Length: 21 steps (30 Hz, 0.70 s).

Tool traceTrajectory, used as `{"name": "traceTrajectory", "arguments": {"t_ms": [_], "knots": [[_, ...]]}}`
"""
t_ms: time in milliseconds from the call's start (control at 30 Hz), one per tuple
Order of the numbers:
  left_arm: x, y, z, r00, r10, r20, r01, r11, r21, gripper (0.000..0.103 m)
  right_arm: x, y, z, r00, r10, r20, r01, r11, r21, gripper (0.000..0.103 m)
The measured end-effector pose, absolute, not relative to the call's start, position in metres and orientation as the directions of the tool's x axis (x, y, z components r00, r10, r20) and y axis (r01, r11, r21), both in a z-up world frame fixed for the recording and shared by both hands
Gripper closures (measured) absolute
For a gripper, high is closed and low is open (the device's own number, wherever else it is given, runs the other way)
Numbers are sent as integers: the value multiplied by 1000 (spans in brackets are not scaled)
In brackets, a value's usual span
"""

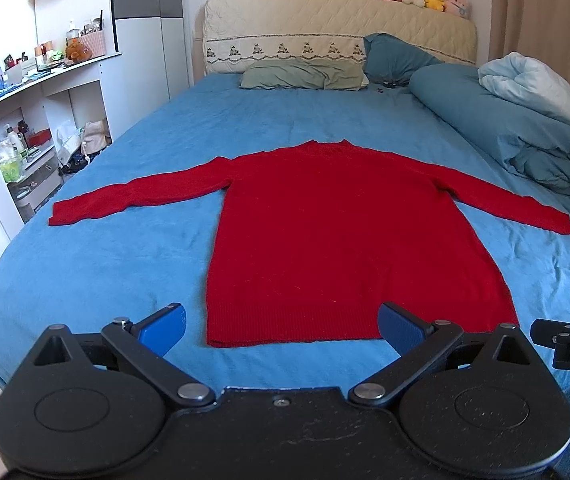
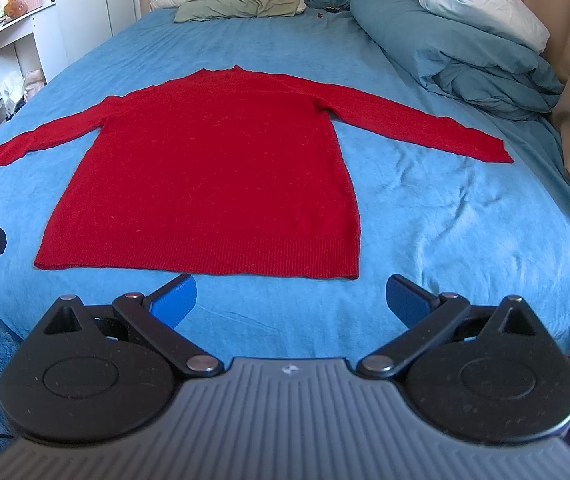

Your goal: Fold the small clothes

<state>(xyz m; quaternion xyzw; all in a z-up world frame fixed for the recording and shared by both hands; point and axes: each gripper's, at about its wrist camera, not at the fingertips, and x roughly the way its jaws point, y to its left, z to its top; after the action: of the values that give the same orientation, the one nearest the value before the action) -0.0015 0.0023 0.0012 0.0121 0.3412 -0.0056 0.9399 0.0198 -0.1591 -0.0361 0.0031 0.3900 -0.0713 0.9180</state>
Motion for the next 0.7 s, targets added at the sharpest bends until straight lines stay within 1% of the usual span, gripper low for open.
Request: {"name": "traceTrajectory", "arguments": {"t_ms": [700], "knots": [[-1, 4, 1, 768, 7, -641, 12, 1000, 25, 0, 21, -156, -36, 686, -130, -716, 134, 990, -51, 0]]}}
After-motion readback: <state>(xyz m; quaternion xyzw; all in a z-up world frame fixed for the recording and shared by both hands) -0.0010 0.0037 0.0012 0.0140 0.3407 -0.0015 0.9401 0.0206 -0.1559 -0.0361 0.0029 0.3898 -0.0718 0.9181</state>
